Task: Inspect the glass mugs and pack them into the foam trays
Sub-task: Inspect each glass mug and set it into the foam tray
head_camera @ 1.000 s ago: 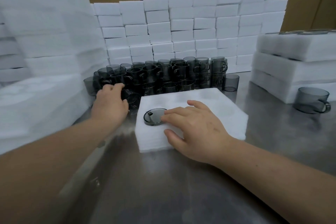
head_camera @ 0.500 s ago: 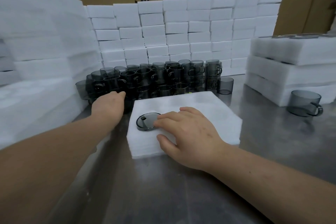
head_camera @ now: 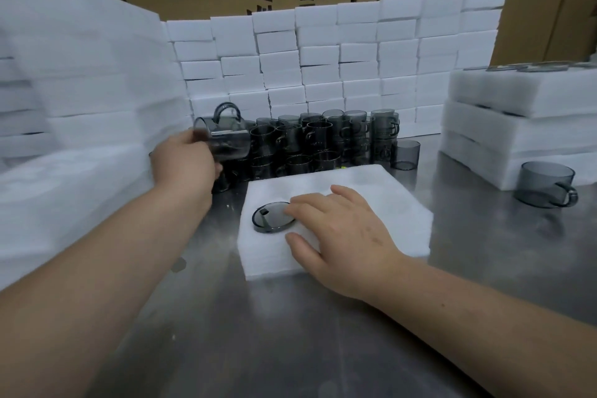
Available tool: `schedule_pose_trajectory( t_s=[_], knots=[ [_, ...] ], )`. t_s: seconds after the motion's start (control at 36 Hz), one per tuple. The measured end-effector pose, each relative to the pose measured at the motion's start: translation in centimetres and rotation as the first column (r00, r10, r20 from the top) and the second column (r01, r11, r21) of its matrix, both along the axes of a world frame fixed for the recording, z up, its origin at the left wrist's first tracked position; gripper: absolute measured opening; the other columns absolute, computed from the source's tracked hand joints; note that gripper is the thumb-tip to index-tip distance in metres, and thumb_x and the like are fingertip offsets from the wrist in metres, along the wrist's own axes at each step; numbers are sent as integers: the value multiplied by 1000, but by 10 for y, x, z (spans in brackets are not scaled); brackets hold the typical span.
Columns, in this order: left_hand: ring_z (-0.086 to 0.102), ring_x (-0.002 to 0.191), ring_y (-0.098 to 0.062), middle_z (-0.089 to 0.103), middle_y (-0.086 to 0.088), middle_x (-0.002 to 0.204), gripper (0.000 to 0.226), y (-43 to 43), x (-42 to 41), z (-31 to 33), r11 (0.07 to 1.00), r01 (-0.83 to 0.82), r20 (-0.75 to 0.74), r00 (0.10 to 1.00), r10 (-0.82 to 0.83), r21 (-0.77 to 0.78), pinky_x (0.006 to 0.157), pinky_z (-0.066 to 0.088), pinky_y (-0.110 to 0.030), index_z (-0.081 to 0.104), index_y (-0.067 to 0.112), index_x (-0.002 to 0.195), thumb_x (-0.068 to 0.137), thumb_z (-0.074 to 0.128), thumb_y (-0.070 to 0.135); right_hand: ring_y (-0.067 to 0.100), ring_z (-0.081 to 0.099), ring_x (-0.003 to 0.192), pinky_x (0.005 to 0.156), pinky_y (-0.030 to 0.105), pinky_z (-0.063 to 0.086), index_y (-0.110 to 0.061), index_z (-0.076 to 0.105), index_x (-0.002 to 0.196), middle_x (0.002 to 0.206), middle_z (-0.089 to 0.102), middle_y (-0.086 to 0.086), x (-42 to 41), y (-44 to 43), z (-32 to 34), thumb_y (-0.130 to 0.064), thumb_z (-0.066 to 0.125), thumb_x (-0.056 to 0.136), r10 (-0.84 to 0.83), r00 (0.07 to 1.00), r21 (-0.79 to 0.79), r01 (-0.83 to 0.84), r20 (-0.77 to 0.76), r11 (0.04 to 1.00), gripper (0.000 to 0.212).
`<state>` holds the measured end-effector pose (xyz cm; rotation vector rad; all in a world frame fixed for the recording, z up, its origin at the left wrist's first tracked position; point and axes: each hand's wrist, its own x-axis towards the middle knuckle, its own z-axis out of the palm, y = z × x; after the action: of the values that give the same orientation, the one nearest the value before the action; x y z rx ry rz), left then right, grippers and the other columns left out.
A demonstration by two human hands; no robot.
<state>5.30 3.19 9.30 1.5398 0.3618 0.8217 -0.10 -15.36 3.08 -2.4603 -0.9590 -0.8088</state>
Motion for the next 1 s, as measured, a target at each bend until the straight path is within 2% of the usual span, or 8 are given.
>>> schedule_pose_trajectory(
  t_s=[0.11, 0.25, 0.47, 0.56, 0.67, 0.78, 0.89, 1.0],
  knots=[
    [39, 29, -4, 59, 6, 48, 35, -32, -35, -7, 958, 198, 32, 980, -196, -205, 37, 37, -12, 67, 17, 80, 85, 41, -7, 26, 54, 116, 107, 43, 26, -3, 42, 136, 133, 51, 11, -3, 1, 2, -30, 54, 83, -19, 999, 155, 13, 34, 988, 61],
    [41, 32, -4, 63, 8, 58, 30, -50, -66, -26, 947, 254, 16, 967, -255, -196, 40, 41, -13, 70, 20, 87, 88, 47, 0, 33, 54, 117, 98, 58, 38, 9, 32, 136, 137, 45, 20, -7, 3, 2, -25, 60, 78, -29, 996, 342, -4, 89, 940, 73],
    [53, 43, 1, 68, 23, 73, 37, -51, -87, -32, 963, 208, 127, 965, -231, 169, 49, 45, -19, 68, 39, 84, 91, 50, 8, 26, 53, 114, 94, 60, 41, 9, 31, 134, 130, 52, 20, -6, 3, 1, -32, 53, 79, 18, 985, 350, -77, 170, 934, 73],
    [50, 42, -2, 69, 20, 76, 32, -51, -88, -35, 952, 246, 128, 954, -271, 183, 51, 45, -18, 68, 37, 91, 93, 50, 11, 17, 40, 110, 95, 59, 40, 11, 37, 132, 118, 59, 21, -4, 2, 2, -29, 59, 78, 18, 986, 342, -76, 168, 937, 71],
    [49, 42, -5, 71, 15, 91, 25, -57, -93, -36, 933, 354, 170, 917, -361, 69, 53, 48, -17, 58, 36, 101, 95, 48, 14, 17, 38, 115, 100, 49, 35, 8, 32, 137, 128, 52, 20, -4, 2, 2, -32, 66, 73, 21, 994, 330, -55, 108, 942, 82],
    [50, 44, -9, 69, 0, 98, 30, -61, -97, -39, 869, 493, 269, 844, -464, -45, 53, 48, -19, 48, 31, 103, 92, 44, 4, 28, 52, 112, 96, 38, 35, 7, 29, 139, 125, 53, 18, -3, 0, 2, -33, 72, 71, -18, 995, 330, -17, 101, 944, 89],
    [54, 51, -11, 68, -1, 101, 45, -58, -96, -44, 858, 512, 300, 814, -498, 35, 61, 50, -21, 46, 29, 104, 64, 41, 9, 27, 56, 104, 94, 29, 33, 4, 25, 141, 119, 54, 14, -1, -1, 1, -32, 74, 72, -23, 997, 342, -4, 74, 940, 91],
    [64, 73, -5, 68, -1, 101, 47, -56, -93, -48, 862, 464, 277, 817, -506, 205, 69, 50, -17, 44, 31, 105, 64, 44, 8, 17, 49, 106, 93, 21, 27, -1, 22, 144, 119, 53, 7, -1, -1, 0, -39, 73, 73, -25, 999, 364, 9, 40, 931, 95]
  ],
)
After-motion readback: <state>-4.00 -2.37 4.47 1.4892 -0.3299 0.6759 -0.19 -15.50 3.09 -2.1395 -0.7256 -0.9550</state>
